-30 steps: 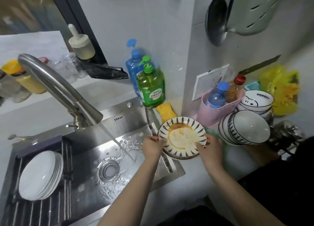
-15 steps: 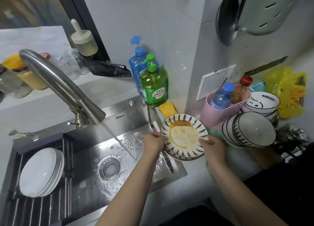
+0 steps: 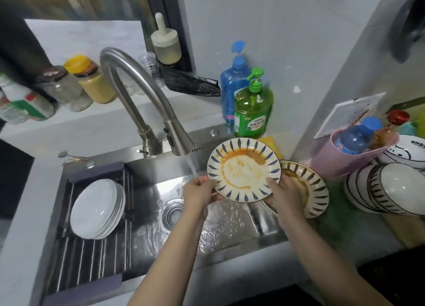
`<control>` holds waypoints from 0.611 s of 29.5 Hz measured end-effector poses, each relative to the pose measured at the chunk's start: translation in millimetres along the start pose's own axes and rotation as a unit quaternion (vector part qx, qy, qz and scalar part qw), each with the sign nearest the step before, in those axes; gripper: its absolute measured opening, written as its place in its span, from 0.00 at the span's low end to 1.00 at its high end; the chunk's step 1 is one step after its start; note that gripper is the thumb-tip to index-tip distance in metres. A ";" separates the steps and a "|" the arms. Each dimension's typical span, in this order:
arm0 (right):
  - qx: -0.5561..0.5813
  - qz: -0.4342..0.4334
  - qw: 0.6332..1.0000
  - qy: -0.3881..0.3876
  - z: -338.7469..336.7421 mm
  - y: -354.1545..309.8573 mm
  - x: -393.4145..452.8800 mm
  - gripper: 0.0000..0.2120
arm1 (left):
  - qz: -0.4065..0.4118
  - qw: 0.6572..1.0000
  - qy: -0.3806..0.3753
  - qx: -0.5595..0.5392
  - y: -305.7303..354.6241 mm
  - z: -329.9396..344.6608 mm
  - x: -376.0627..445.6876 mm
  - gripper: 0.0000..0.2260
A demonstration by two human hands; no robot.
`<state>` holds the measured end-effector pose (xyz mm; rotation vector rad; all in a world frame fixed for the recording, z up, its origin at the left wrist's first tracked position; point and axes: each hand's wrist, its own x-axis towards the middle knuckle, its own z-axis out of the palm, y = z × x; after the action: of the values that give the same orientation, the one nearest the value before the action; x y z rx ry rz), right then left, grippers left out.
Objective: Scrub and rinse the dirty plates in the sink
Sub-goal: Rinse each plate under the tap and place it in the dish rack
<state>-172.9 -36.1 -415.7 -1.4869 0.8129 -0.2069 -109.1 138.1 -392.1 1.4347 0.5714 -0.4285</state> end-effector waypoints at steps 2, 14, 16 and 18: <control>0.056 0.039 0.997 -0.037 18.5 0.1 -4.1 0.12 | 0.001 1.000 0.005 -0.004 3.2 -18.9 4.2 0.05; 0.072 0.173 0.973 -0.135 111.8 24.6 -14.5 0.06 | -0.108 0.989 -0.081 -0.063 13.6 -119.1 60.0 0.12; 0.059 0.190 0.968 -0.154 115.0 29.7 -14.5 0.09 | -0.099 0.991 -0.081 -0.040 13.6 -124.0 67.9 0.15; 0.039 0.202 0.966 -0.158 122.0 37.3 -13.4 0.10 | -0.067 0.996 -0.055 0.010 11.7 -123.5 74.7 0.14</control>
<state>-123.6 73.7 -460.2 -1.2085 0.8168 0.2960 -56.2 266.5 -433.0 1.3869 0.5770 -0.6181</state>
